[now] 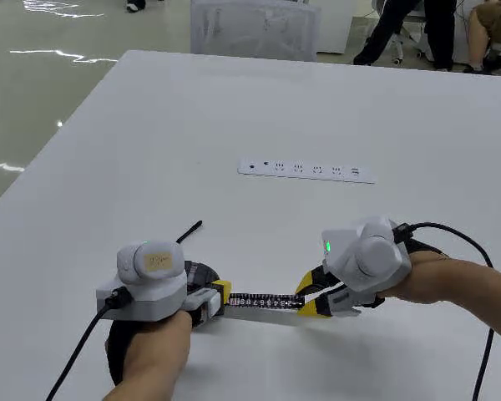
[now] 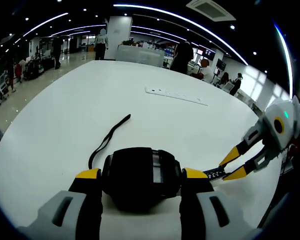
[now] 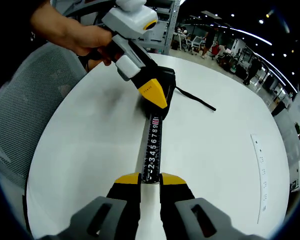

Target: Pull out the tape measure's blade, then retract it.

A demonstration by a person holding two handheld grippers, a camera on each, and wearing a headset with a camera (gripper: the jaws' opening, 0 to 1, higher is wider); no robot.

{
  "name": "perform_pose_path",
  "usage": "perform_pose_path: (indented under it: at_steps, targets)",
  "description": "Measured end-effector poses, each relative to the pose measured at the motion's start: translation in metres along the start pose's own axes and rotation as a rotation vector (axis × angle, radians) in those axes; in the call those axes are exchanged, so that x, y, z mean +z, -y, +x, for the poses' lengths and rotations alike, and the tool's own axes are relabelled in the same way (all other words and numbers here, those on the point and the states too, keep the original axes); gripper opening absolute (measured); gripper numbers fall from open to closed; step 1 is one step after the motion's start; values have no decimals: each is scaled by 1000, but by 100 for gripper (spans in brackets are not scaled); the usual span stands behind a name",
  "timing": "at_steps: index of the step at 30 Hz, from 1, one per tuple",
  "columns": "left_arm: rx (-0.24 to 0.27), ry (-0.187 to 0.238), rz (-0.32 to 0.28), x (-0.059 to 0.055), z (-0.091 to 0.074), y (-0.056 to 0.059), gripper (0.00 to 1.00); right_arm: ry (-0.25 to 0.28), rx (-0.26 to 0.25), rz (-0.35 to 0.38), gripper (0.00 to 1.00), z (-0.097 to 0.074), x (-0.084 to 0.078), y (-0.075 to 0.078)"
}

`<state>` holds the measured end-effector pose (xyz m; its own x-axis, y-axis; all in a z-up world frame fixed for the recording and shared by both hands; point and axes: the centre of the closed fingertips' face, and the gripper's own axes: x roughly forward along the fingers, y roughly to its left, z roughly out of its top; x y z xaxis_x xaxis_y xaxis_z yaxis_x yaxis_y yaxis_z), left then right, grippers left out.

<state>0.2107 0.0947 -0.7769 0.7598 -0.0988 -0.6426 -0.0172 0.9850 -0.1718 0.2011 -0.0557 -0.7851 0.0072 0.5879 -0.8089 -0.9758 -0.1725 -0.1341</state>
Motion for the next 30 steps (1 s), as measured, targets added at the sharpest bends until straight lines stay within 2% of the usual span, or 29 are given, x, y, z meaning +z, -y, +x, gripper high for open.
perform_pose_path:
  at_steps: [30]
  targets:
    - [6,5,-2,-2,-5,3,58,11,-5,-3,13,14,7,6]
